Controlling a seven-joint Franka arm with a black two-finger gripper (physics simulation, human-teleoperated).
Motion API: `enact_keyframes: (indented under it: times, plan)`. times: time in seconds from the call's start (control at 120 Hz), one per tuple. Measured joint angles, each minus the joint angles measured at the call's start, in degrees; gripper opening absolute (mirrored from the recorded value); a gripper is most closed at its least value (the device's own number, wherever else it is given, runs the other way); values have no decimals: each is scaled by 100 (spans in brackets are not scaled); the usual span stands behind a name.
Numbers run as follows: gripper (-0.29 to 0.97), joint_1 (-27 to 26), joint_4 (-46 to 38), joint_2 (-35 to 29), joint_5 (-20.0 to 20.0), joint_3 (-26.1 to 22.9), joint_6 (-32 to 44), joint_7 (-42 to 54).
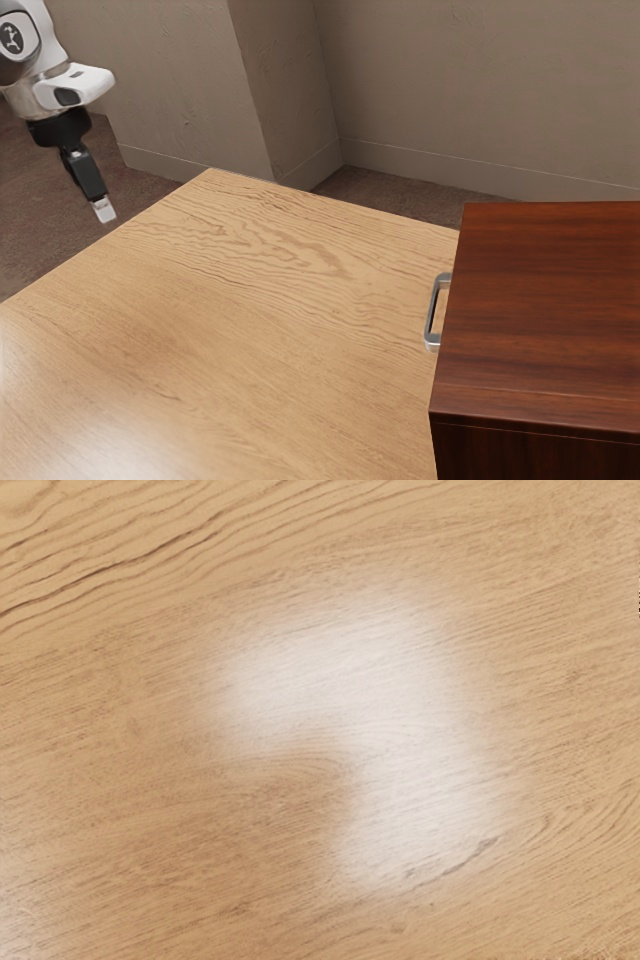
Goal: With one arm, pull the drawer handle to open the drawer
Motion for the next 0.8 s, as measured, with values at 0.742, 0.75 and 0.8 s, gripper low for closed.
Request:
enact_keyframes:
  times: [0.742,0.75,0.8]
  plan:
    - [68,-2222,178,-1307,913,-196,22,1615]
    - [68,-2285,178,-1306,918,-196,22,1641]
    - [68,-2650,179,-1306,943,-197,22,1793]
